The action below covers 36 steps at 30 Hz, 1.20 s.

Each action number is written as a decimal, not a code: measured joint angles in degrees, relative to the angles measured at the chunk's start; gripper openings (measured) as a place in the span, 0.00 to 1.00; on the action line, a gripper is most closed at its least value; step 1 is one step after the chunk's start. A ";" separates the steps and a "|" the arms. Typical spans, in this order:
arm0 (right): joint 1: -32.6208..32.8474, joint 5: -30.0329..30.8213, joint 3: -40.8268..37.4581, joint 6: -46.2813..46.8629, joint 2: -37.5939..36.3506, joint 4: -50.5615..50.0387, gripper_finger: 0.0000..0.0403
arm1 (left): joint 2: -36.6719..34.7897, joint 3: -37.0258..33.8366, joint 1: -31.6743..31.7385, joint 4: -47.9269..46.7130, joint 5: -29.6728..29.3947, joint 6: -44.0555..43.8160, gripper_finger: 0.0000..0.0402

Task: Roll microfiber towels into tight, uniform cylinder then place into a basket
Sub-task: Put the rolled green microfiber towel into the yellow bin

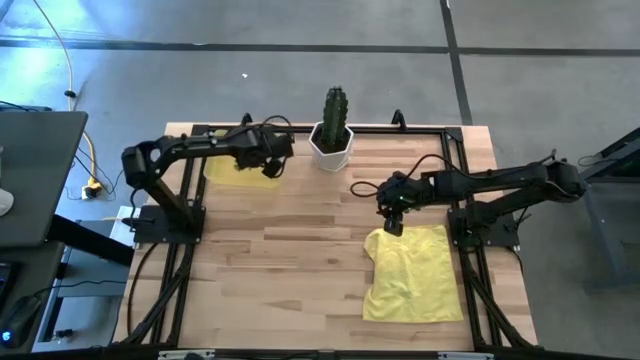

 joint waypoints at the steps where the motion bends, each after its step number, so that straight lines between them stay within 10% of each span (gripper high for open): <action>1: 0.00 0.00 0.00 -0.14 0.00 0.11 0.35 | -0.02 -0.91 0.96 1.76 -0.02 -0.43 0.05; 36: 0.00 0.05 0.00 0.14 -0.02 3.14 0.35 | -0.02 -15.14 6.32 31.73 14.10 0.07 0.05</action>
